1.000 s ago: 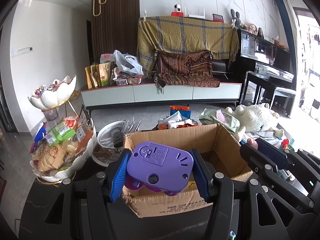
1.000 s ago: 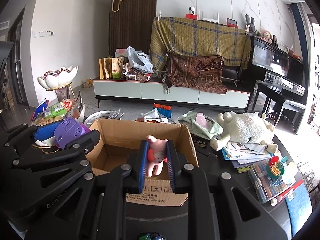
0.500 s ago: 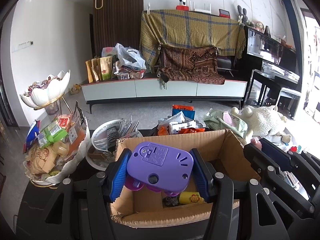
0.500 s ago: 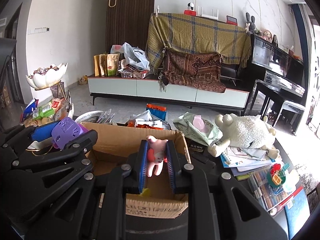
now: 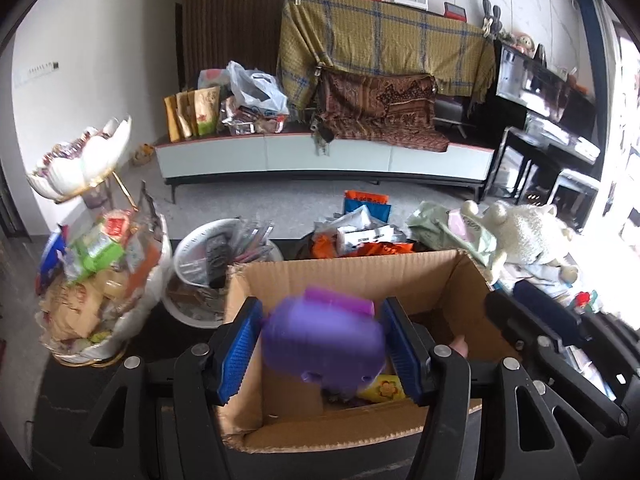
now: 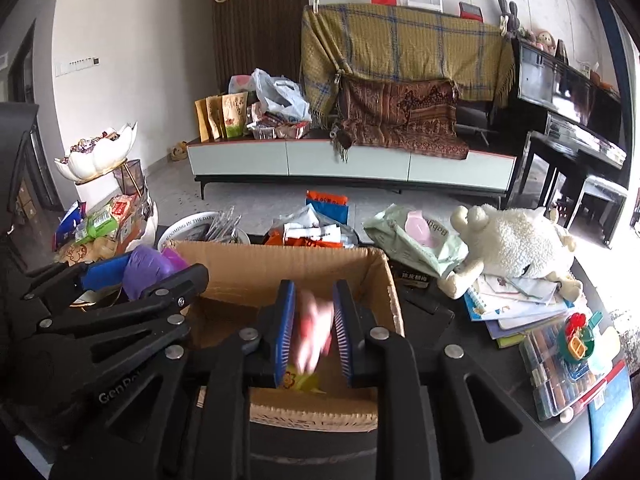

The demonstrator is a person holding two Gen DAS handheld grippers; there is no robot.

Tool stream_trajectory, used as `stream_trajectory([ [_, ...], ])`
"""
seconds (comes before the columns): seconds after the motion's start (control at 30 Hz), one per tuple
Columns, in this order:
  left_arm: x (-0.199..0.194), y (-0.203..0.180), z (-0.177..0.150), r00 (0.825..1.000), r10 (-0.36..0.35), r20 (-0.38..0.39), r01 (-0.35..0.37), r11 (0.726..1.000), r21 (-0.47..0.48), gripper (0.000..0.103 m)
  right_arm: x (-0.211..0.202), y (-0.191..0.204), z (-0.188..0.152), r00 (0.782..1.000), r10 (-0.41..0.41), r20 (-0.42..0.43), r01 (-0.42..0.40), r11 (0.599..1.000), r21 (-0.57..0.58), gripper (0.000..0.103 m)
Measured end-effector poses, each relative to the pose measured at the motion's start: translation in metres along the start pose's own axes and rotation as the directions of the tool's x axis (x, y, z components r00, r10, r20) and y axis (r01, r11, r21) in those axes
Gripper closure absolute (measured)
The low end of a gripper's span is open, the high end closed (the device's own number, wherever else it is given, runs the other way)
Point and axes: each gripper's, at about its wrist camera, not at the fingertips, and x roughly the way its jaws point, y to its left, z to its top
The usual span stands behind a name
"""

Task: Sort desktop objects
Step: 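Lower both held toys into the box and open both grippers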

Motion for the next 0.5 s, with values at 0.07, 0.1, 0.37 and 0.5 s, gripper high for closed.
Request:
stream_trajectory([
  [0.07, -0.004, -0.003, 0.000, 0.999, 0.033, 0.013, -0.033, 0.999, 0.017, 0.044, -0.003, 0.005, 0.000, 0.999, -0.036, 0.015, 0.037, 0.999, -0.030, 0.085],
  [0.1, -0.008, -0.004, 0.000, 0.999, 0.039, 0.037, -0.040, 0.999, 0.024, 0.044, -0.005, 0.008, 0.000, 0.998, -0.053, 0.023, 0.054, 0.998, -0.045, 0.085],
  [0.37, -0.045, -0.002, -0.004, 0.988, 0.060, 0.142, -0.062, 0.998, 0.008, 0.033, -0.029, -0.002, -0.001, 0.998, 0.020, 0.051, -0.023, 0.999, 0.048, 0.085],
  [0.5, -0.059, 0.003, -0.009, 0.986, 0.050, 0.160, -0.046, 0.999, -0.028, 0.028, -0.049, 0.003, -0.004, 0.995, -0.014, 0.097, 0.011, 1.000, 0.028, 0.085],
])
